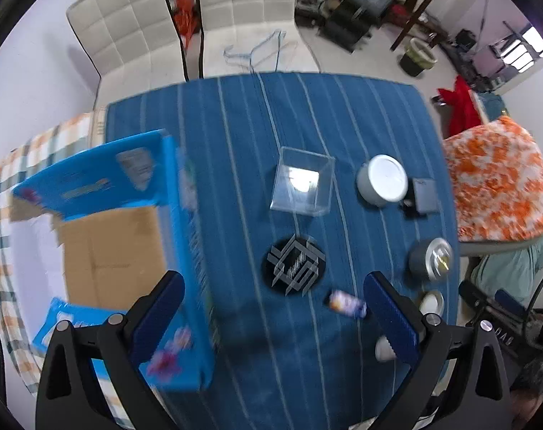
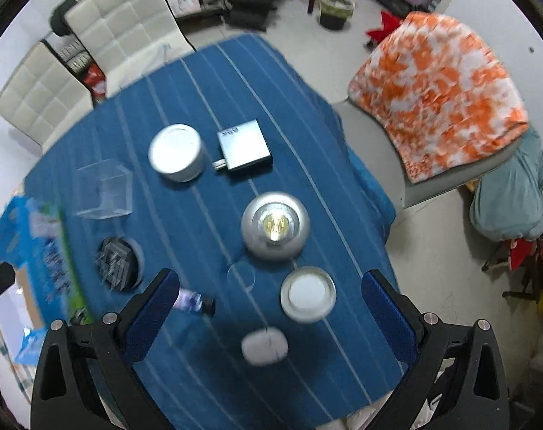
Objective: Organize rigid objects
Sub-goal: 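Grasp the clear plastic box with the left tool while the right tool grasps the silver tin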
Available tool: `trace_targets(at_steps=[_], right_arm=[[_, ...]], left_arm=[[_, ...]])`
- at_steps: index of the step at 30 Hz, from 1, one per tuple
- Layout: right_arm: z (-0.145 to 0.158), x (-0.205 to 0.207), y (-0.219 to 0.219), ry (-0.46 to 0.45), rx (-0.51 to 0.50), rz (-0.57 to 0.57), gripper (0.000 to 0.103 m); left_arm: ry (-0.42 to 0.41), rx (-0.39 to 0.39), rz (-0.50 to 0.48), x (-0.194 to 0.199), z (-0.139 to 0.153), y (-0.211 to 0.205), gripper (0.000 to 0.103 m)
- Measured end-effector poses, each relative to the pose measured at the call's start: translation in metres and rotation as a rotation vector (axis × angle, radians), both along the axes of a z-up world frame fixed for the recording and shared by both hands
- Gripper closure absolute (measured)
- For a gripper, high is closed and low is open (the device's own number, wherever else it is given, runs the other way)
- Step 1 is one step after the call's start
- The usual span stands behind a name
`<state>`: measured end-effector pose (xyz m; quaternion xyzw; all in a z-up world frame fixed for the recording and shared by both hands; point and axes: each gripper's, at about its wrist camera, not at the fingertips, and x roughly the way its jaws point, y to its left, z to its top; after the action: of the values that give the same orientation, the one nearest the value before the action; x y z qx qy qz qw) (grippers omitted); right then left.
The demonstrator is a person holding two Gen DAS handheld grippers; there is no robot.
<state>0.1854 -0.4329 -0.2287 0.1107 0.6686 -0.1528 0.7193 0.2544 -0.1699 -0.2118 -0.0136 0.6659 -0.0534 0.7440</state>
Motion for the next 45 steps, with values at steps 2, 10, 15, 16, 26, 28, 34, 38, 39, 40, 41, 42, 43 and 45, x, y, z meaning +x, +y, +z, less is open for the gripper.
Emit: trace_targets(at_steps=[2, 10, 15, 16, 26, 28, 34, 38, 39, 40, 41, 42, 43, 45], right_arm=[[-0.03, 0.017, -0.012, 0.055, 0.013, -0.014, 0.0], [-0.103, 0.046, -0.041, 0.195, 0.056, -0.065, 0.0], [-0.128, 0.048, -0.05, 0.236, 0.085, -0.084, 0.0], [-0.132, 0.048, -0.05, 0.243, 0.089, -0.086, 0.0], [-0.163, 0.049, -0.05, 0.285, 0.112, -0.112, 0.011], [-0.167, 0.046, -0.048, 0.298, 0.111, -0.114, 0.015], [-0.167, 0.042, -0.049, 0.283, 0.123, -0.15, 0.02], [-0.164, 0.041, -0.047, 0.267, 0.119, -0.156, 0.029], [-0.163, 0.041, -0.045, 0.265, 0.117, -0.15, 0.029], [-0.162, 0.041, -0.042, 0.265, 0.105, -0.143, 0.029], [-0.161, 0.041, -0.041, 0.263, 0.098, -0.14, 0.03], [-0.161, 0.041, -0.04, 0.261, 0.093, -0.137, 0.03], [-0.16, 0.041, -0.038, 0.258, 0.087, -0.129, 0.03], [-0.156, 0.04, -0.032, 0.254, 0.07, -0.108, 0.03]], left_arm=[[0.038, 0.006, -0.005, 0.024, -0.023, -0.011, 0.0], [0.183, 0.049, -0.065, 0.086, -0.1, -0.045, 0.0], [0.249, 0.072, -0.087, 0.098, -0.133, -0.055, 0.0], [0.266, 0.08, -0.095, 0.099, -0.14, -0.057, 0.0], [0.301, 0.087, -0.142, 0.097, -0.169, -0.065, 0.027], [0.297, 0.103, -0.152, 0.096, -0.173, -0.063, 0.03], [0.26, 0.108, -0.151, 0.093, -0.176, -0.063, 0.04], [0.243, 0.102, -0.148, 0.091, -0.173, -0.057, 0.042], [0.238, 0.105, -0.149, 0.089, -0.173, -0.056, 0.042], [0.236, 0.11, -0.15, 0.089, -0.171, -0.056, 0.042], [0.23, 0.119, -0.155, 0.087, -0.168, -0.055, 0.042], [0.223, 0.126, -0.16, 0.086, -0.166, -0.056, 0.042], [0.209, 0.135, -0.169, 0.083, -0.162, -0.055, 0.042], [0.182, 0.142, -0.175, 0.079, -0.152, -0.057, 0.042]])
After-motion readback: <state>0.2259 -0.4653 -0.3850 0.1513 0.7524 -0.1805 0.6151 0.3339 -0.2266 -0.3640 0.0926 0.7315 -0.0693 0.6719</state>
